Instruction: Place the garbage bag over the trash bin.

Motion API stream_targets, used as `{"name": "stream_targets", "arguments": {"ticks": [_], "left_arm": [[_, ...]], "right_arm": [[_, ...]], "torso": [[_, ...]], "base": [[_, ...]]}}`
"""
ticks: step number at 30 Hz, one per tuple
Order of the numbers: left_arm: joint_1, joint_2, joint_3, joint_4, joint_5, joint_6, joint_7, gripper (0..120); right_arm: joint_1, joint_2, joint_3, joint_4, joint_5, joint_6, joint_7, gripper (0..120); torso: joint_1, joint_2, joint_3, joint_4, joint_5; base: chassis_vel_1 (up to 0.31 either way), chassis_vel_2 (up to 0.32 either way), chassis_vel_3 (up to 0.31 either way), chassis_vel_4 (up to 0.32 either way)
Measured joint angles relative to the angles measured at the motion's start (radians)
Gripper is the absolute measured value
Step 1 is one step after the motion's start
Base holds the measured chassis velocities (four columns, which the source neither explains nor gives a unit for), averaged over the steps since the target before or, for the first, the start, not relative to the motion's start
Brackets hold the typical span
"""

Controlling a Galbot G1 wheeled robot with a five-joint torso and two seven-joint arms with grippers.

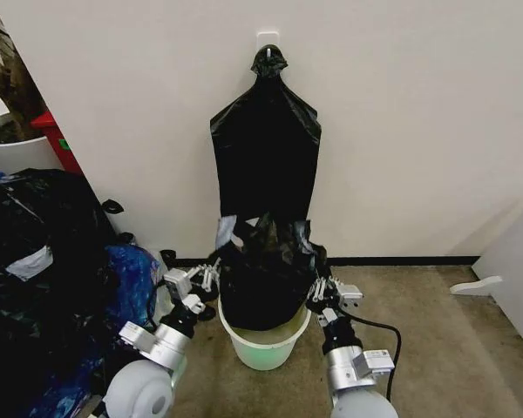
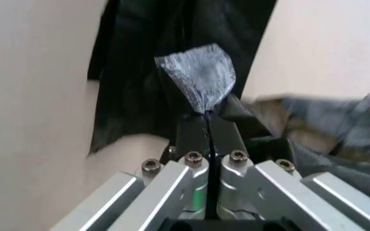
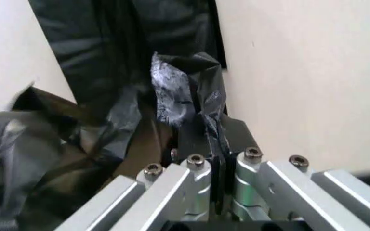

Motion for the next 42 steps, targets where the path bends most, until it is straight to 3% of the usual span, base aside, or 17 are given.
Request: {"name": "stream_targets", "arguments": {"ticks": [5,11,15,18,22,23,25,29,31,34,38,42], "left_arm": [[0.014,0.007,0.044,0.031,0.126,0.002,-0.035,0],[0.021,-0.001,0.037,0.039,0.267,-0.016,-0.065,0],[0.035,0.016,0.013,0.019,0.307,-0.022,-0.070,0],[0.051,0.067,-0.017,-0.040,0.307,0.007,-0.110,0],[0.048,0.156,-0.028,-0.101,0.213,0.078,-0.150,0],[0.036,0.204,-0.029,-0.127,0.145,0.126,-0.169,0],[0.029,0.227,-0.030,-0.140,0.116,0.150,-0.178,0],[0.016,0.374,-0.042,-0.247,-0.031,0.320,-0.281,0],[0.015,0.399,-0.043,-0.269,-0.060,0.352,-0.306,0],[0.021,0.506,-0.038,-0.347,-0.153,0.469,-0.407,0],[0.023,0.574,-0.027,-0.367,-0.189,0.542,-0.467,0],[0.011,0.648,-0.006,-0.385,-0.293,0.633,-0.556,0]], "right_arm": [[-0.087,-0.022,-0.045,0.072,0.042,-0.081,0.077,0],[-0.119,-0.025,-0.049,0.091,0.056,-0.096,0.105,0],[-0.126,-0.026,-0.048,0.103,0.079,-0.103,0.118,0],[-0.136,-0.033,-0.048,0.129,0.117,-0.109,0.119,0],[-0.129,-0.036,-0.048,0.144,0.154,-0.119,0.118,0],[-0.120,-0.036,-0.048,0.144,0.173,-0.127,0.120,0],[-0.115,-0.037,-0.048,0.145,0.185,-0.134,0.124,0],[-0.110,-0.051,-0.048,0.161,0.236,-0.181,0.147,0],[-0.110,-0.055,-0.048,0.166,0.245,-0.189,0.153,0],[-0.116,-0.076,-0.049,0.179,0.290,-0.220,0.182,0],[-0.119,-0.102,-0.062,0.176,0.324,-0.249,0.213,0],[-0.116,-0.137,-0.090,0.143,0.335,-0.268,0.237,0]], "torso": [[0.000,0.000,0.000,-0.0002,0.0002],[0.000,0.000,0.000,-0.0001,-0.0001],[0.000,0.000,0.000,0.0000,-0.0001],[0.000,0.000,0.000,0.0000,0.0000],[0.000,0.000,0.000,0.0002,-0.0001],[0.000,0.000,0.000,0.0000,-0.0001],[0.000,0.000,0.000,0.0001,-0.0004],[0.000,0.000,0.000,0.0000,-0.0001],[0.000,0.000,0.000,-0.0001,0.0000],[0.000,0.000,0.000,-0.0001,0.0000],[0.000,0.000,0.000,0.0000,-0.0001],[0.000,0.000,0.000,-0.0001,-0.0001]], "base": [[0.000,0.000,0.000,0.000],[0.000,0.000,0.000,0.000],[0.000,0.000,0.000,0.000],[0.000,0.000,0.000,0.000],[0.000,0.000,0.000,0.000],[0.000,0.000,0.000,0.000],[0.000,0.000,0.000,0.000],[0.000,0.000,0.000,0.000],[0.000,0.000,0.000,0.000],[0.000,0.000,0.000,0.000],[0.000,0.000,0.000,0.000],[0.000,0.000,0.000,0.000]]}}
